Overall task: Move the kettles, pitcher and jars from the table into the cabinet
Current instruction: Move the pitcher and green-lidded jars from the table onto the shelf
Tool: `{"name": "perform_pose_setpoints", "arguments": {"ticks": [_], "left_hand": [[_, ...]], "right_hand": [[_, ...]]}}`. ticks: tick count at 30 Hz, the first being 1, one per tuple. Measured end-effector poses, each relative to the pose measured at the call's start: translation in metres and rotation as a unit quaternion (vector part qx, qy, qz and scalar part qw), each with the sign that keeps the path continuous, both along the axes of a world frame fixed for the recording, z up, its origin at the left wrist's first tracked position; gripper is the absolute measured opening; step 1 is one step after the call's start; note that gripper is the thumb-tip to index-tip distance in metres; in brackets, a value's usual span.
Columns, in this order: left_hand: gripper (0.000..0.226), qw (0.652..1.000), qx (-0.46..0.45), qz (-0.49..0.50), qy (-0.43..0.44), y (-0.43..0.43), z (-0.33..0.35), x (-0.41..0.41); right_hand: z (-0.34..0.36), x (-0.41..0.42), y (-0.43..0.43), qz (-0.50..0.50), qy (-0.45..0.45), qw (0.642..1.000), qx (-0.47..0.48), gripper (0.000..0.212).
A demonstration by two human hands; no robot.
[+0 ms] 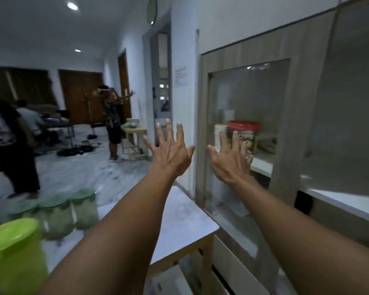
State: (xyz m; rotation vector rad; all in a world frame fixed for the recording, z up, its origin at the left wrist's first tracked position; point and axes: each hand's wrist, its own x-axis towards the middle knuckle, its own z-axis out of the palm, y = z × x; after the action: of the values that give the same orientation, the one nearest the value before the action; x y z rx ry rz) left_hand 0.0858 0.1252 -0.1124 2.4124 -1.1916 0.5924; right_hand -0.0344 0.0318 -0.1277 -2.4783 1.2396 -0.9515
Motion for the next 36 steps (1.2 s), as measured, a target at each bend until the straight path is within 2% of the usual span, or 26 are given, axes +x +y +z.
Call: {"name": "perform_pose_setpoints", "arguments": {"ticks": [6, 13, 17, 21, 23, 26, 29, 32, 34, 36], "left_hand": [[0.079, 0.981, 0.043, 0.174, 0.072, 0.134, -0.055, 0.100], [0.073, 0.924, 0.050, 0.343, 0.164, 0.266, -0.136, 0.184], [0.064, 0.862, 0.000, 0.439, 0.254, 0.323, -0.186, 0.223], [0.058, 0.751, -0.145, 0.526, 0.372, 0.357, -0.230, 0.255], [0.058, 0.701, -0.222, 0.535, 0.417, 0.367, -0.249, 0.269], [0.062, 0.669, -0.275, 0.514, 0.462, 0.378, -0.268, 0.282], [0.067, 0.636, -0.344, 0.481, 0.495, 0.385, -0.280, 0.293], [0.062, 0.620, -0.372, 0.466, 0.511, 0.387, -0.286, 0.300], [0.051, 0.621, -0.368, 0.466, 0.512, 0.387, -0.289, 0.302], [0.047, 0.628, -0.369, 0.459, 0.508, 0.384, -0.291, 0.300]], "right_hand": [[-0.045, 0.136, 0.098, 0.172, 0.055, 0.983, 0.033, 0.067], [-0.126, 0.260, 0.208, 0.344, 0.128, 0.926, 0.091, 0.061], [-0.180, 0.312, 0.262, 0.397, 0.149, 0.888, 0.178, 0.049], [-0.228, 0.348, 0.306, 0.410, 0.180, 0.817, 0.364, 0.053], [-0.243, 0.358, 0.323, 0.406, 0.145, 0.785, 0.445, 0.052], [-0.252, 0.369, 0.343, 0.402, 0.095, 0.747, 0.521, 0.049], [-0.257, 0.378, 0.353, 0.399, 0.050, 0.727, 0.557, 0.060], [-0.260, 0.385, 0.356, 0.392, 0.023, 0.709, 0.586, 0.047], [-0.259, 0.387, 0.357, 0.388, 0.013, 0.700, 0.599, 0.031], [-0.258, 0.390, 0.357, 0.379, 0.009, 0.697, 0.609, 0.025]]}}
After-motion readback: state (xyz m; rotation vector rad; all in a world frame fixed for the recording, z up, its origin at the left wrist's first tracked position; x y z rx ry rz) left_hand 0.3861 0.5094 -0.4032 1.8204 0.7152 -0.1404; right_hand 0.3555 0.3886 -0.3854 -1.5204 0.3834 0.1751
